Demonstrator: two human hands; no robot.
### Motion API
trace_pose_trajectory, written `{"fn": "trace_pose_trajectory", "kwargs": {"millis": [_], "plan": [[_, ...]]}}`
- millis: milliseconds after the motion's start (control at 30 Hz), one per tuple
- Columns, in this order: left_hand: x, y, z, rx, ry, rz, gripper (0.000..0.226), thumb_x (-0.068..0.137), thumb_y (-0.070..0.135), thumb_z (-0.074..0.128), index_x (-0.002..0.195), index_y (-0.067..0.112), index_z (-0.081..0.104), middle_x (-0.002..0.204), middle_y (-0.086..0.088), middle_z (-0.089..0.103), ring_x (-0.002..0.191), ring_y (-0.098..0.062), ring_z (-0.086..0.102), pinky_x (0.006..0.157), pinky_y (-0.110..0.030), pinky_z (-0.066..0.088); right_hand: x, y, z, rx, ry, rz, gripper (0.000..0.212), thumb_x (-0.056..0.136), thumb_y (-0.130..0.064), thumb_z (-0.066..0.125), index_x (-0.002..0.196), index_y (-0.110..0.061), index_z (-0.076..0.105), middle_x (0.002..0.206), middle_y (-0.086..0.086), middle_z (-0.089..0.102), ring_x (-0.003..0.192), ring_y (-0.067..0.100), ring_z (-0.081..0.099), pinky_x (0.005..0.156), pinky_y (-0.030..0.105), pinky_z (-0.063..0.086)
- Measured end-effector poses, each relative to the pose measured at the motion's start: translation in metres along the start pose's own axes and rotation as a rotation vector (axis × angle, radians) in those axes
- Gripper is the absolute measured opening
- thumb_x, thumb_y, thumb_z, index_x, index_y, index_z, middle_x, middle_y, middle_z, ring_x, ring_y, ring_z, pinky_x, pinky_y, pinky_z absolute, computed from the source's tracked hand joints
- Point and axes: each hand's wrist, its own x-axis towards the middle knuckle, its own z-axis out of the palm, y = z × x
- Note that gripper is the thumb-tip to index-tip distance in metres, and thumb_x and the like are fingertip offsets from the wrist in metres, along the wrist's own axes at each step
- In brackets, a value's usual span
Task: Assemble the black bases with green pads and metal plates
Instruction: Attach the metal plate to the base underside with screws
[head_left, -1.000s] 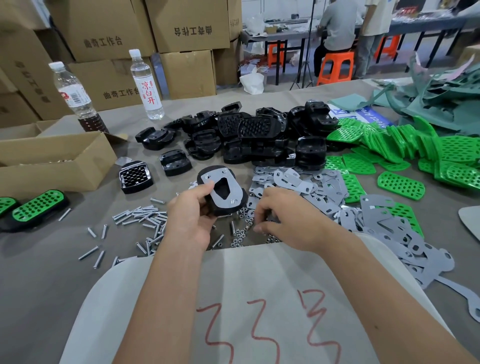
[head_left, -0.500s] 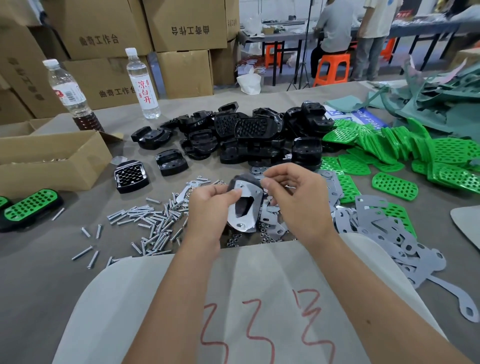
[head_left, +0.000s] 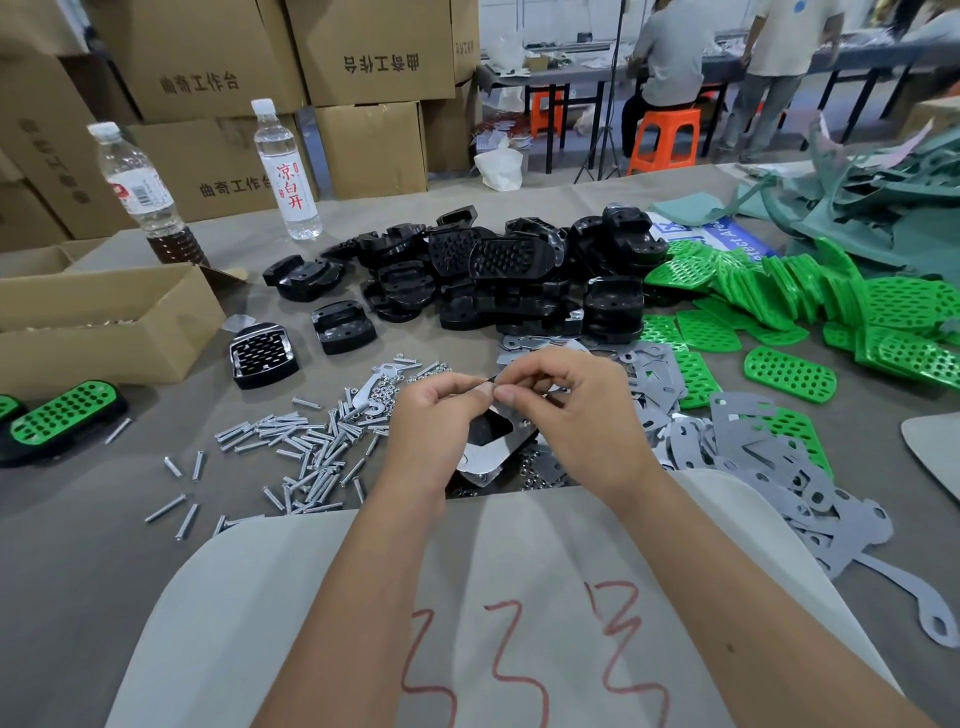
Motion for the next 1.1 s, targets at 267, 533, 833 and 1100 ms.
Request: {"fn": "trace_pose_trajectory", "kwargs": {"millis": [267,533,833,1100], "plan": [[0.000,0.001,-0.002,0.004,-0.023,-0.028,0.016,0.097,0.019,0.070,0.090,0.008,0.079,0.084,-0.013,0.074,0.078,-0.025,0.064,0.081,-0.042,0.048,0.000,0.004,-0.001,-0.013,0.003,0.044,0.012,0.086,-0.010,0.082,0.086,-0.022,0.081,0.079,-0.010,0.071,0.075,0.013,0.064,0.071,0.043,0.059],[0.001,0.005,-0.009,-0.029,-0.050,-0.129,0.013,0.088,0.002,0.072,0.098,0.008,0.078,0.092,-0.017,0.079,0.080,-0.027,0.073,0.080,-0.038,0.056,0.000,0.004,-0.006,-0.013,-0.040,0.058,0.009,0.086,-0.012,0.083,0.084,-0.019,0.080,0.077,-0.009,0.072,0.071,0.012,0.065,0.065,0.037,0.060],[0.004,0.003,-0.015,-0.045,-0.070,-0.154,0.015,0.084,0.002,0.077,0.097,0.010,0.079,0.093,-0.013,0.080,0.087,-0.028,0.075,0.087,-0.041,0.058,0.002,0.007,-0.010,0.057,-0.097,0.110,0.012,0.086,-0.006,0.082,0.085,-0.017,0.079,0.079,-0.005,0.071,0.076,0.014,0.065,0.064,0.036,0.060],[0.002,0.003,-0.014,-0.052,-0.083,-0.117,0.020,0.086,-0.001,0.072,0.104,0.005,0.078,0.102,-0.021,0.078,0.089,-0.031,0.072,0.086,-0.041,0.056,0.000,0.004,-0.006,-0.061,-0.018,-0.013,0.009,0.083,-0.013,0.086,0.083,-0.015,0.077,0.076,-0.003,0.068,0.070,0.020,0.060,0.061,0.036,0.055]]}}
